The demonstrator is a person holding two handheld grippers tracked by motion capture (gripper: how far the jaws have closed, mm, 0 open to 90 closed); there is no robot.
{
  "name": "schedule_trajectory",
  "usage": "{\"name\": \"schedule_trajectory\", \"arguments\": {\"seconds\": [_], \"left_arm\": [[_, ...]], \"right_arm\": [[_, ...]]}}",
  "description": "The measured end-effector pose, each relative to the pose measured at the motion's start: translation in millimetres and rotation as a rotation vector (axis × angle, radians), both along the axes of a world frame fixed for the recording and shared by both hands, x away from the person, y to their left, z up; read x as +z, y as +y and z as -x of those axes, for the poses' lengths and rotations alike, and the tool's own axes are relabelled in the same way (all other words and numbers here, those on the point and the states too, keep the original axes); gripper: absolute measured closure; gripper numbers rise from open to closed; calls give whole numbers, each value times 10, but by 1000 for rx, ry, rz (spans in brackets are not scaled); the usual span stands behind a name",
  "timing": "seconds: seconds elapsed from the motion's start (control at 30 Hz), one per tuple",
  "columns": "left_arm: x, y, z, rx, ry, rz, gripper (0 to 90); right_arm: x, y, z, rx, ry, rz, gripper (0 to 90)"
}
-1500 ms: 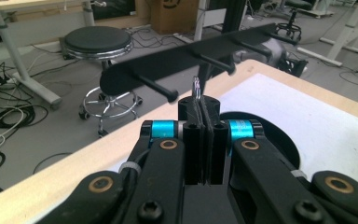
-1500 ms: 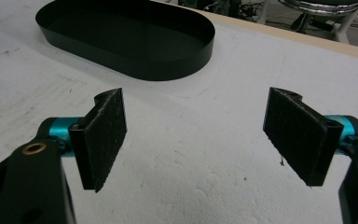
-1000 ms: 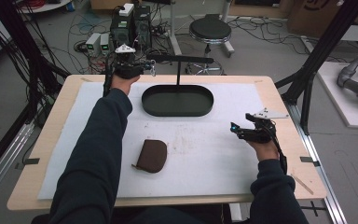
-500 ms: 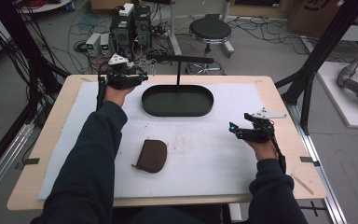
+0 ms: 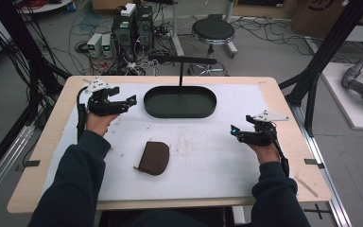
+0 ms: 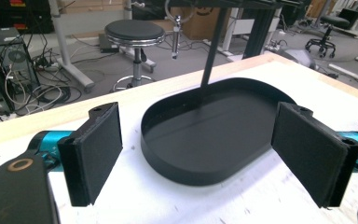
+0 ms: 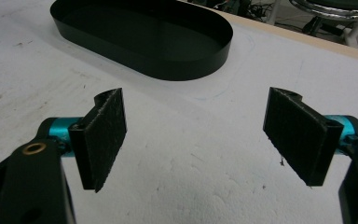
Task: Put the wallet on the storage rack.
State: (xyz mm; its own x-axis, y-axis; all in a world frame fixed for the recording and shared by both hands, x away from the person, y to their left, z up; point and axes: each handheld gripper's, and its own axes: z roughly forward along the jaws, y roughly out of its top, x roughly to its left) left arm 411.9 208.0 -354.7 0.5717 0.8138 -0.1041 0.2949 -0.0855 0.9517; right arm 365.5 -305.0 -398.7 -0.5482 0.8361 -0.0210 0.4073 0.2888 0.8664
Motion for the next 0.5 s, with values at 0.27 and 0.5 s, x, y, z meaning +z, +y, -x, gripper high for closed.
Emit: {"name": "schedule_trajectory", "arguments": {"seconds": [0.27, 0.5], "left_arm": [[-154, 28, 278, -26, 14, -5, 162], [-379, 32, 540, -27, 65, -13, 162]], "right_arm": [[-9, 24, 10, 3, 1, 6, 216], [3, 45, 59, 6, 1, 0, 216]]}}
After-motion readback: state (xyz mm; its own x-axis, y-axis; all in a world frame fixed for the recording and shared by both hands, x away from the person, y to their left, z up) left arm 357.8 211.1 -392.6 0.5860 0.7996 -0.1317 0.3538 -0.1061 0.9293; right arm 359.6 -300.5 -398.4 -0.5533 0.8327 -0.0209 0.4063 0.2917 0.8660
